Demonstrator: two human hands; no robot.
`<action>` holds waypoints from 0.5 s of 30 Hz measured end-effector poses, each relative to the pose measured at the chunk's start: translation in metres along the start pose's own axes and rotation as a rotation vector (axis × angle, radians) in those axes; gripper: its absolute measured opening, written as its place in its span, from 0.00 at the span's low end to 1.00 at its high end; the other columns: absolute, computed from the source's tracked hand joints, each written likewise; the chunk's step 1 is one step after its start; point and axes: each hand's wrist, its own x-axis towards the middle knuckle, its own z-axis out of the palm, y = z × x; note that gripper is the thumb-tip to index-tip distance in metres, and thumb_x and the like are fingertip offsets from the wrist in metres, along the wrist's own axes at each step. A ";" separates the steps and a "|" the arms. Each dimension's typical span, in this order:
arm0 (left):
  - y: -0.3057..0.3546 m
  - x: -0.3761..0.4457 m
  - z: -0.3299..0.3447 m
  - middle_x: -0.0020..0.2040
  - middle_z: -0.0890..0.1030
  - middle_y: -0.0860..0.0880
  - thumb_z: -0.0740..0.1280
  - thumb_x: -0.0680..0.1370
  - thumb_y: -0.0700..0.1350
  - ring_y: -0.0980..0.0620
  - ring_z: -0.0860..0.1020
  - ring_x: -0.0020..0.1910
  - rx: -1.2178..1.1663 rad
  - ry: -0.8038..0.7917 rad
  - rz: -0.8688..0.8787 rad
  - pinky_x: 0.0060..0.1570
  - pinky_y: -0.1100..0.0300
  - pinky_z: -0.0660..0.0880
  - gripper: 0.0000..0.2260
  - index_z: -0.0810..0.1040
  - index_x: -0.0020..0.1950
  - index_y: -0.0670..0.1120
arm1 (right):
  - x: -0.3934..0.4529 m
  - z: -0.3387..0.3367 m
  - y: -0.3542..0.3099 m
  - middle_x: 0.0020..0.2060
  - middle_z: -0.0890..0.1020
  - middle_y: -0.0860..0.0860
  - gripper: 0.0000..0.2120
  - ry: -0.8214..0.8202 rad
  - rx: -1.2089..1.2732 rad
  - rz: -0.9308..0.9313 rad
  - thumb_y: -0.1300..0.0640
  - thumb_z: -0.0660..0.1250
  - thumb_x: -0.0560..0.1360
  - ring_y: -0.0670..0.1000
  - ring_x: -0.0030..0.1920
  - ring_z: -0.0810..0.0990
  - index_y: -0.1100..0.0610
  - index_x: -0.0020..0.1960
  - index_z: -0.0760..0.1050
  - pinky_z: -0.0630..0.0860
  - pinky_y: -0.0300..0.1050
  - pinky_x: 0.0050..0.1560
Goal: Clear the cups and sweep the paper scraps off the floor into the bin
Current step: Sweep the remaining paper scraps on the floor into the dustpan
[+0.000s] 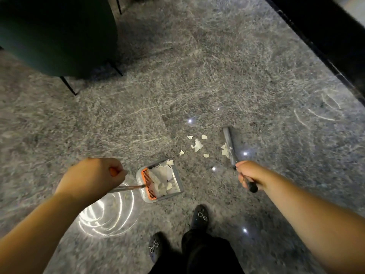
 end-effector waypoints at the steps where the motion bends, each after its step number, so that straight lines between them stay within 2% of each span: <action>1: -0.001 -0.001 0.002 0.39 0.81 0.57 0.68 0.74 0.60 0.52 0.76 0.40 0.004 0.003 0.004 0.38 0.59 0.70 0.08 0.77 0.37 0.60 | -0.001 0.009 -0.003 0.27 0.68 0.55 0.15 0.000 -0.051 -0.009 0.61 0.52 0.82 0.47 0.19 0.67 0.64 0.64 0.69 0.64 0.36 0.19; 3: -0.003 -0.006 0.005 0.38 0.81 0.57 0.68 0.74 0.60 0.52 0.77 0.40 -0.009 0.001 0.006 0.37 0.59 0.71 0.08 0.77 0.36 0.60 | -0.003 0.027 -0.009 0.28 0.69 0.55 0.16 -0.007 -0.144 -0.018 0.62 0.52 0.81 0.49 0.24 0.66 0.64 0.65 0.70 0.64 0.37 0.20; 6: -0.011 -0.013 0.008 0.37 0.81 0.57 0.68 0.74 0.59 0.52 0.77 0.40 -0.038 0.013 0.003 0.39 0.59 0.73 0.08 0.78 0.37 0.59 | -0.007 0.050 -0.013 0.30 0.71 0.55 0.15 -0.040 -0.248 -0.055 0.63 0.51 0.81 0.49 0.26 0.67 0.62 0.65 0.69 0.65 0.35 0.18; 11: -0.038 -0.033 0.002 0.35 0.79 0.59 0.70 0.73 0.58 0.54 0.77 0.38 -0.138 0.022 -0.094 0.41 0.57 0.76 0.08 0.78 0.35 0.59 | -0.019 0.087 -0.015 0.30 0.74 0.56 0.15 -0.109 -0.558 -0.144 0.64 0.51 0.81 0.51 0.28 0.70 0.63 0.64 0.70 0.68 0.44 0.28; 15: -0.066 -0.058 -0.002 0.32 0.79 0.60 0.70 0.74 0.56 0.58 0.76 0.36 -0.180 0.039 -0.169 0.40 0.58 0.75 0.09 0.79 0.34 0.58 | -0.029 0.115 -0.005 0.29 0.74 0.55 0.13 -0.163 -0.642 -0.143 0.62 0.52 0.81 0.51 0.26 0.71 0.60 0.61 0.71 0.68 0.41 0.24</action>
